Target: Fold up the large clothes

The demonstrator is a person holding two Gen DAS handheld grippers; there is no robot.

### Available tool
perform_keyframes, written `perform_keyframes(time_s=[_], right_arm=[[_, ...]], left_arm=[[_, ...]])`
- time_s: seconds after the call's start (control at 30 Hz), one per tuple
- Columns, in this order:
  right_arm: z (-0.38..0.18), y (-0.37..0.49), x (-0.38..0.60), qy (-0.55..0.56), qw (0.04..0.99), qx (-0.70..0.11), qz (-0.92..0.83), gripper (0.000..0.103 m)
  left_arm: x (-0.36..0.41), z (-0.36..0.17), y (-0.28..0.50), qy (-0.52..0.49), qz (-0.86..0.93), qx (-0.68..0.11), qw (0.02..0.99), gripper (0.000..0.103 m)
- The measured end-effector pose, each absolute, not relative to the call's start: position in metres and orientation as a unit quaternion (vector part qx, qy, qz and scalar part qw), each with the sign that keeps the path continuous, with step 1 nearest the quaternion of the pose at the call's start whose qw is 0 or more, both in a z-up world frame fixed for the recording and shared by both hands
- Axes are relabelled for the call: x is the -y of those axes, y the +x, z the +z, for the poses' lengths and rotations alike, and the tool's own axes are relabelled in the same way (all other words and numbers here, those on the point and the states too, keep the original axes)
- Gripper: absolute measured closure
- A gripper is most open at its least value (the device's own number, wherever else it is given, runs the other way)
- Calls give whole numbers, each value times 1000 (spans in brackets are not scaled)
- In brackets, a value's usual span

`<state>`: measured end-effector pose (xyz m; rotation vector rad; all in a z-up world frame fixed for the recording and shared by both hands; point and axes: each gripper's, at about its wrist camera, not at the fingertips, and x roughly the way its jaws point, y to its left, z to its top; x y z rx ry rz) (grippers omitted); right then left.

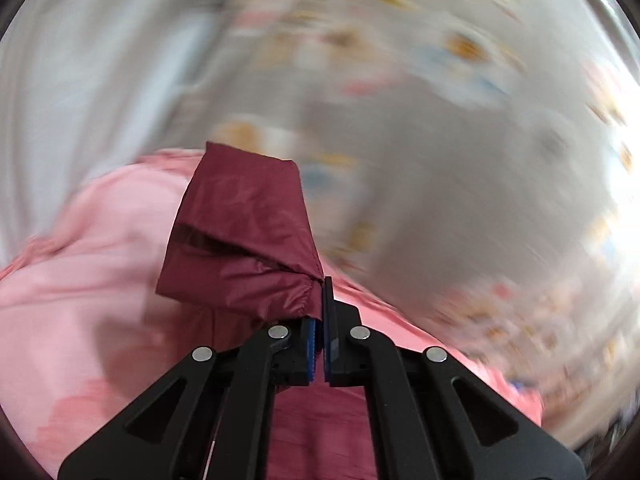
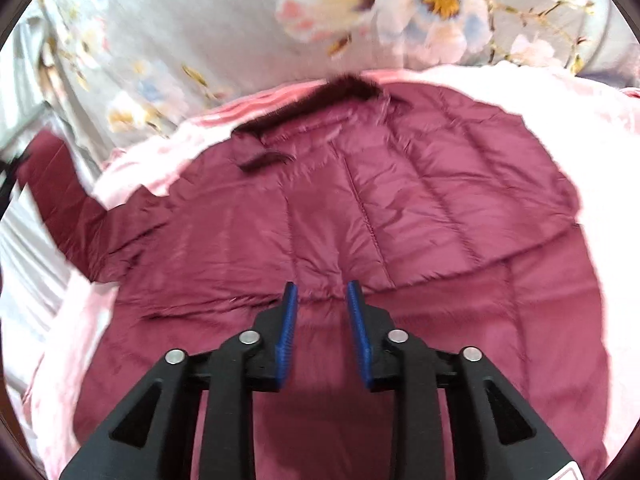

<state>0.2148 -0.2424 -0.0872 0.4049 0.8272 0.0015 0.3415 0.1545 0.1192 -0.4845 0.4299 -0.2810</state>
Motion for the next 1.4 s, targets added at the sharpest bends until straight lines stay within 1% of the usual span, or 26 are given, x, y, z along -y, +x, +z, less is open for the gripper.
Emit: perform_keyframes(time_s=[0.1,0.2,0.3,0.4,0.6,0.93,1.03,1.07,1.13,1.17,1.27,1.3,1.4], right_arm=[[-67,186,252,184,908,-377,-11,69],[-56,157,269,181,912,-367,-31,69],[-55,142,281,185,911,-365,-43,69],[-59,131,292,192,908,-368,-53,68],[-74,121,306,209,900,-378,-64,68],[-85,121,305,220,894,-386,-61,68],[-85,121,304,219,894,-387,-60,68],[-85,120,305,219,894,-387,-61,68],[-85,122,306,218,894,-387,-61,68],[-84,122,306,218,894,-387,-62,66],[-81,127,308,220,894,-385,-58,62],[-79,130,309,224,894,-384,-53,60],[-75,143,312,229,893,-384,-52,53]], left_arm=[[-88,129,336,-205,-203,-224,931,102],[-17,123,331,-168,-252,-247,921,102],[50,100,334,-140,-280,-285,906,102],[90,63,337,-135,-291,-330,888,102],[133,-8,338,-119,-282,-398,864,102],[161,-65,334,-107,-276,-458,838,102],[165,-80,332,-111,-278,-472,829,99],[164,-83,331,-119,-282,-474,826,95],[161,-85,328,-138,-291,-474,819,82],[157,-84,326,-153,-298,-472,816,61],[141,-72,316,-196,-309,-453,813,24],[132,-66,313,-213,-315,-447,809,15],[105,-52,306,-247,-333,-438,798,13]])
